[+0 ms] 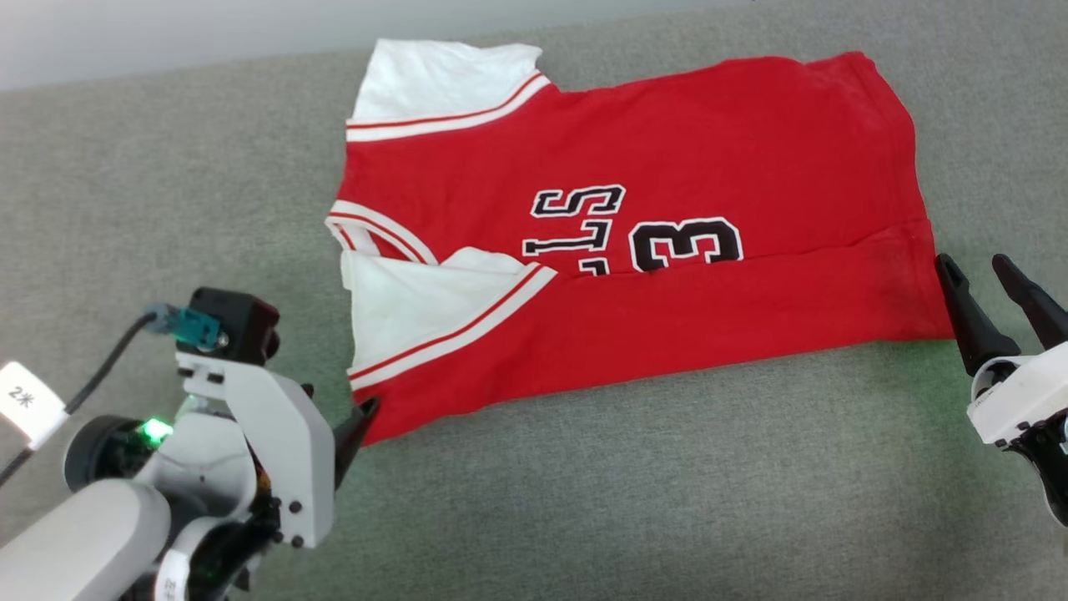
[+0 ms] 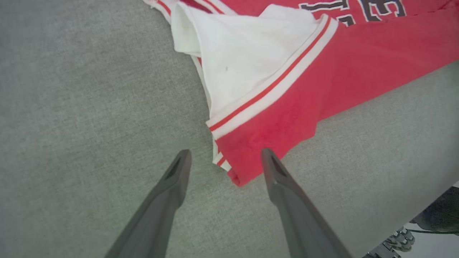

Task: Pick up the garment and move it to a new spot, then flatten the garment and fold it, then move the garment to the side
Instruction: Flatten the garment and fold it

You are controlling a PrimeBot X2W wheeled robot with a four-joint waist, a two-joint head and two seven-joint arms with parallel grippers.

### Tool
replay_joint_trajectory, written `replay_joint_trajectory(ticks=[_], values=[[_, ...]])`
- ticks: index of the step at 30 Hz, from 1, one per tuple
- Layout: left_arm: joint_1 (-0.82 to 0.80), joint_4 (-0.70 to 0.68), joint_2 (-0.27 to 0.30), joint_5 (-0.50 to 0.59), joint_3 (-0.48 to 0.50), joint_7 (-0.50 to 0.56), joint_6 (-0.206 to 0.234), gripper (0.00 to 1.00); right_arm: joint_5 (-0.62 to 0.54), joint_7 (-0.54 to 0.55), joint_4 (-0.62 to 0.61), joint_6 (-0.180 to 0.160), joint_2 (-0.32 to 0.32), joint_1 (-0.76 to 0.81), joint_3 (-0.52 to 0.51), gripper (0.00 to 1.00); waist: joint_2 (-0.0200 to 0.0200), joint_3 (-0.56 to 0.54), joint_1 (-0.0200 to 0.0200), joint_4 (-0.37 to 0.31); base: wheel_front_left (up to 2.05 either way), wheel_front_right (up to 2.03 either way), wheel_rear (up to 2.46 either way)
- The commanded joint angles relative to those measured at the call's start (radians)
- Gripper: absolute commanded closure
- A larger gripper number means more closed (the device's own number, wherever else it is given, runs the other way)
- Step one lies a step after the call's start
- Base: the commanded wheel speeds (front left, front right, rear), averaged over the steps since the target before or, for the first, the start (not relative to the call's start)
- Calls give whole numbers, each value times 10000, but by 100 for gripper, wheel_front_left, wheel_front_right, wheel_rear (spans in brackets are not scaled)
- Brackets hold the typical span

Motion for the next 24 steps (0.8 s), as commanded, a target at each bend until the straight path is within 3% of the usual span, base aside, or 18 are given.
replay_joint_trajectory(ticks=[1, 19, 20, 21, 23, 24], values=[[71, 128, -36, -65, 98, -62, 70, 0, -22, -1, -6, -15, 62, -51, 8, 0, -1, 183, 0, -184, 0, 0, 0], [680, 2615, -952, -1115, -160, -269, -1046, 0, 174, -246, 477, -14, -44, -649, 374, 0, -1, 599, 0, -751, 0, 0, 0], [687, 2689, -980, -1129, -181, -302, -1126, 17, 190, -231, 489, -15, -81, -650, 378, 0, -1, 584, 0, -754, 0, 0, 0], [669, 2733, -1008, -1116, -183, -368, -1242, 55, 201, -199, 502, -15, -132, -658, 378, 0, -1, 564, 0, -755, 0, 0, 0], [665, 2836, -1108, -1164, -138, -510, -1392, 100, 199, -51, 480, -14, -247, -670, 424, 0, -1, 518, 0, -742, 0, 0, 0], [665, 2878, -1143, -1170, -143, -535, -1461, 100, 203, 107, 471, -15, -321, -675, 486, 0, -1, 496, 0, -736, 0, 0, 0]])
